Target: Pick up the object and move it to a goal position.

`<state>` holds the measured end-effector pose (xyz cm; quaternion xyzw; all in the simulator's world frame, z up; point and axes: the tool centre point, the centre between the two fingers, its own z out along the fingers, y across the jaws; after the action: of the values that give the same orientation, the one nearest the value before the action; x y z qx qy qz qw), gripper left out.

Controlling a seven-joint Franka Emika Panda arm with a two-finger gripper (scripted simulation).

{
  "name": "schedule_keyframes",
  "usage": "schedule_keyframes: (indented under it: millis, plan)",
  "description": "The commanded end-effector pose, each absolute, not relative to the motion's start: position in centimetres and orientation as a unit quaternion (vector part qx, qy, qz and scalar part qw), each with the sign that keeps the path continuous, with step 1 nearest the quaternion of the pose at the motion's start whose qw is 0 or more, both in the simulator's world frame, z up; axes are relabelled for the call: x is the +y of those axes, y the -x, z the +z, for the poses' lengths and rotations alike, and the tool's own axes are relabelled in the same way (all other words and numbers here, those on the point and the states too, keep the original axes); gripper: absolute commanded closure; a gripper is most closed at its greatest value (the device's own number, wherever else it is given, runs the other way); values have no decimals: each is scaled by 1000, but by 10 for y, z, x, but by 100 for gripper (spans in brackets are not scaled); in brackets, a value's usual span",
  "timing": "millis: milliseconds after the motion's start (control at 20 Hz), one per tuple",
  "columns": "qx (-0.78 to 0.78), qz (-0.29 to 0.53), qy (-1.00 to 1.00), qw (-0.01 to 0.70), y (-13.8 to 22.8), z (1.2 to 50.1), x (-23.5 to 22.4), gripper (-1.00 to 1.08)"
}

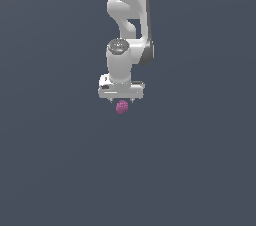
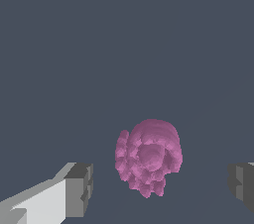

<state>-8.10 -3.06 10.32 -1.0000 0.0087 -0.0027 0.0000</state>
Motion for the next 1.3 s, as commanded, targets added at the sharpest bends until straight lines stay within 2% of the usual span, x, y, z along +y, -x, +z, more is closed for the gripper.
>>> schedule_keyframes:
  millis: [0,450,1200,1250]
  plan:
    - [8,-1,1000,0,88,98,-31,-92]
    - [8,0,1000,0,91,91,-31,-92]
    - [8,0,1000,0,92,45,-31,-92]
    - [8,0,1000,0,92,45,-31,108]
